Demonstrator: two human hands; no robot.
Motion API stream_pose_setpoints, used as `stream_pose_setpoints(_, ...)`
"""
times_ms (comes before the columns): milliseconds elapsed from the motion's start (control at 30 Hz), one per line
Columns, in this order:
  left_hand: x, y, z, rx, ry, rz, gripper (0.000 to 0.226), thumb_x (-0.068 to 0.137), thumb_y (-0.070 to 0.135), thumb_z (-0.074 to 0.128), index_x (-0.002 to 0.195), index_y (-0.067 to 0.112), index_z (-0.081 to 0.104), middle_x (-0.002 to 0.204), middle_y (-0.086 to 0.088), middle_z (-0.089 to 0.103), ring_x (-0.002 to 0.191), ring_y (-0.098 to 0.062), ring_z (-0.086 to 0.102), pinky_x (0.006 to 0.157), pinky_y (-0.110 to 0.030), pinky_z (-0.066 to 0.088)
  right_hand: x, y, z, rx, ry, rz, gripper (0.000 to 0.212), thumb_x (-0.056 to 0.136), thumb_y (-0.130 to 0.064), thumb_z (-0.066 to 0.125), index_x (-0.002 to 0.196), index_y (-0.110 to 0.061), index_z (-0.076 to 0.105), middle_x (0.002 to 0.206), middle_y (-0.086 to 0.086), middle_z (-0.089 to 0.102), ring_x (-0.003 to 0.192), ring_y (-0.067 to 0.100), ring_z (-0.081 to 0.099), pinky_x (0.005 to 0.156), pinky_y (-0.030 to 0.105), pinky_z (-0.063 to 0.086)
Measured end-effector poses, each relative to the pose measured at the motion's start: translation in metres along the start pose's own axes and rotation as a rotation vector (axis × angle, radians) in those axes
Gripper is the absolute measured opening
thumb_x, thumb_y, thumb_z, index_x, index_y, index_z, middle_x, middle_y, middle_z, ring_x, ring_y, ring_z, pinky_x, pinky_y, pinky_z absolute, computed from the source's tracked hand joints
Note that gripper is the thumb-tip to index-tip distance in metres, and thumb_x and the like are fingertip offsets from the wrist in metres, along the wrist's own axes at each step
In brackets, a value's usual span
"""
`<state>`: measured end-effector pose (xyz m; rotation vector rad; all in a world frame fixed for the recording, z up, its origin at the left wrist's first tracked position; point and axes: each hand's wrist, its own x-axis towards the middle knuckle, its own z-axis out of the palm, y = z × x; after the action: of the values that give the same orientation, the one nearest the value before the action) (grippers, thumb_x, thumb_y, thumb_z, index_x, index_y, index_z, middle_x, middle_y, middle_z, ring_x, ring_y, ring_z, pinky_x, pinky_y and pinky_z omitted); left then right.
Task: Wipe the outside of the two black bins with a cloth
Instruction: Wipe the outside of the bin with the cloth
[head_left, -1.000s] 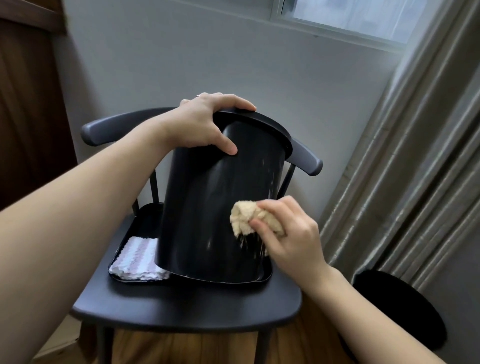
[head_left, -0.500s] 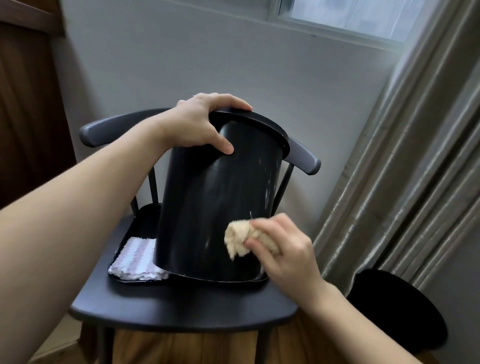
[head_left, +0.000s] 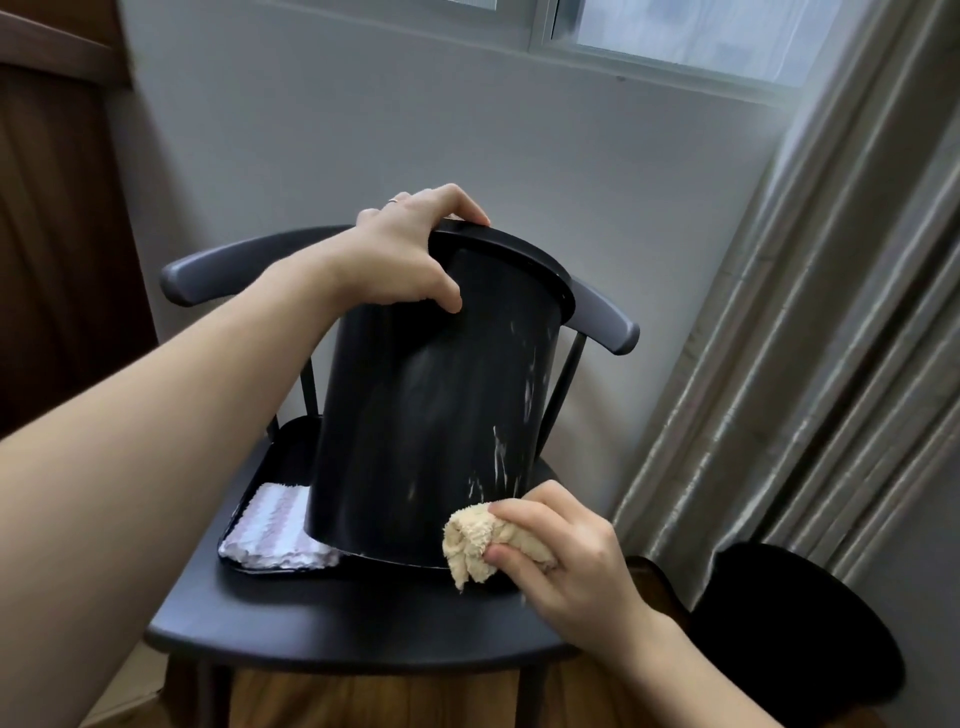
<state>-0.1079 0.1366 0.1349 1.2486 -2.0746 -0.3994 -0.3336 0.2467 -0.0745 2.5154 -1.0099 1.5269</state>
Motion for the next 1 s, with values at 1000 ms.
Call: stream_pose_setpoints(1000,-0.009,0.011,0.001,0.115,-0.019,0.095,0.073,0.077,0.026,0.085,0.132,0.061,0.051,0.128,0.018,0.051,0.113,-0.003,0.026,0.098,-0.027,0.017,0.084,-0.017,-0.024,-0.115,0.108,0.129,0.023,0.087,-0.035,0.071,0.101,-0.015,0.073,0.09,-0.003,0.065,0.08,0.014,0.063,0.073,0.037,0.053)
